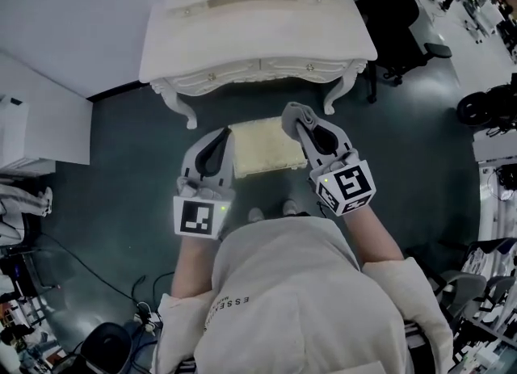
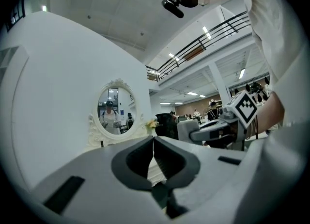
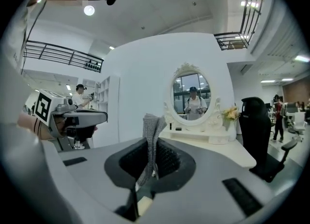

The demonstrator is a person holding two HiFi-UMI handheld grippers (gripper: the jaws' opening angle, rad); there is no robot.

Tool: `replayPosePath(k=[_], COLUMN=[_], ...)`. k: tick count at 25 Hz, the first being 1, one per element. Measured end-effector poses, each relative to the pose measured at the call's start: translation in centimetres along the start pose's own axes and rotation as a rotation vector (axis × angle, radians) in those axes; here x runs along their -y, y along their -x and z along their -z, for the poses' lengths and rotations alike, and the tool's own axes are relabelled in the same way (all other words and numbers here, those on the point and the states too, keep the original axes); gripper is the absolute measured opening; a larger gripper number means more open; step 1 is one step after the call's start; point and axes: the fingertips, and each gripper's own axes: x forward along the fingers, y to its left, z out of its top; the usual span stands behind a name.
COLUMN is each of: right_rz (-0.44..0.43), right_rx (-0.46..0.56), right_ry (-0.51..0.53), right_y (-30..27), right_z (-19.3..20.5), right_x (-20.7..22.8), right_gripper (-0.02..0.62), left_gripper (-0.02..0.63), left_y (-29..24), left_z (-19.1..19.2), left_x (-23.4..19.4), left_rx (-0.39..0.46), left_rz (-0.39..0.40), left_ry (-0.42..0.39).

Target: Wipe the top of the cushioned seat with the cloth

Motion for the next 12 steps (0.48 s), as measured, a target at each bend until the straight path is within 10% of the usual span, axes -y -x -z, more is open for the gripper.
replayPosePath(k=[12], right_rz=[0.016], right_rx=[-0.002], right_ry=[-0.008], right_y=[-0.8], right_z=[-0.2], right_x=[0.7], right_gripper=[0.029], left_gripper=[0.003], left_y=[-1.6], left_z=[0.5], left_x=[-0.7], left_rx=[-0.041], left_rz=[0.026], left_ry=[-0.008])
